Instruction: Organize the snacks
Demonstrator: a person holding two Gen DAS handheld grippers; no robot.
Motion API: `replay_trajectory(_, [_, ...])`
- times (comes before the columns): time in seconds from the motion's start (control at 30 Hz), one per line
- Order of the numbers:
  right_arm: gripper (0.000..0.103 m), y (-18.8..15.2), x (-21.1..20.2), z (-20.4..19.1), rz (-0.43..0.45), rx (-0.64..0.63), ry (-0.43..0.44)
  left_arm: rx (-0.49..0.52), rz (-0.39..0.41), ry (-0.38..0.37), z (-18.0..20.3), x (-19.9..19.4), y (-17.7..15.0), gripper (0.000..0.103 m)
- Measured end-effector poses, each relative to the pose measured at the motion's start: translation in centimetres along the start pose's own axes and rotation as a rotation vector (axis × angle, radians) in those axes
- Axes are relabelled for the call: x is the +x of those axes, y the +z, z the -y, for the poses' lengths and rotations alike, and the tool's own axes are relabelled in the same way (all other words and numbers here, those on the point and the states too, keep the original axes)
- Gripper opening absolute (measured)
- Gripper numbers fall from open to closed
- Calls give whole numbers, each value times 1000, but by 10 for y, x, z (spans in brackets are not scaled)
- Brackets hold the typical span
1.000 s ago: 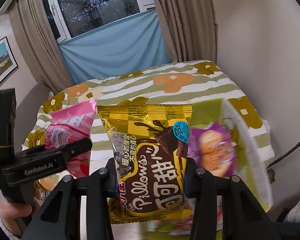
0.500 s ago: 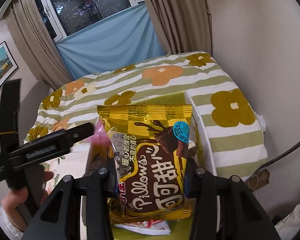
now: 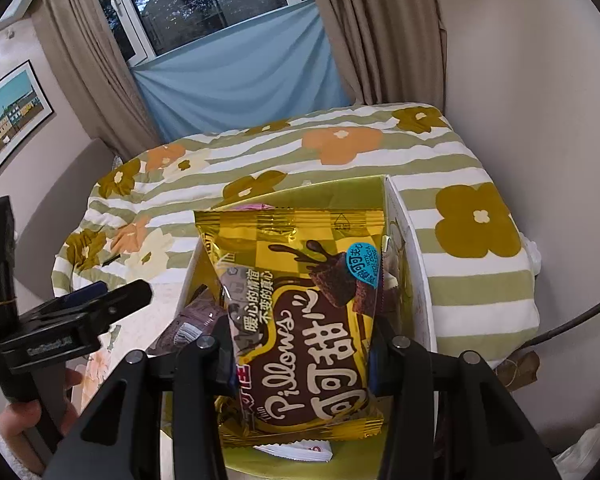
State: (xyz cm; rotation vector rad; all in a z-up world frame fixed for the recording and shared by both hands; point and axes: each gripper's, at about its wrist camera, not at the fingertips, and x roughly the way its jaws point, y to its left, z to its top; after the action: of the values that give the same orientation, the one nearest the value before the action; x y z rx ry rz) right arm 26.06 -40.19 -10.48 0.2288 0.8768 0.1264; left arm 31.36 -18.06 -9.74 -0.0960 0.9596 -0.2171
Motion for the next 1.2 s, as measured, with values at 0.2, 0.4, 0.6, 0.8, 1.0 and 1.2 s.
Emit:
replay_trajectory(0.2, [79, -17, 6, 3, -39, 17, -9, 16, 5, 42, -7, -12, -16, 102])
replay_trajectory(0.4, [102, -37, -6, 8, -16, 72, -41, 10, 5, 55, -18, -24, -36, 102])
replay_trajectory(0.6, [102, -49, -26, -4, 8, 84, -70, 5, 43, 43, -34, -50, -49, 102])
replay_trajectory(0.8, [102, -58, -64, -41, 68, 42, -72, 22, 118, 50, -52, -102, -64, 102])
replay_trajectory(1.0, [102, -67, -116, -90, 184, -55, -98, 49, 256, 92, -72, -182, -85, 102])
replay_trajectory(1.2, [102, -97, -164, -128, 258, -100, -126, 101, 356, 174, -85, -242, -119, 102])
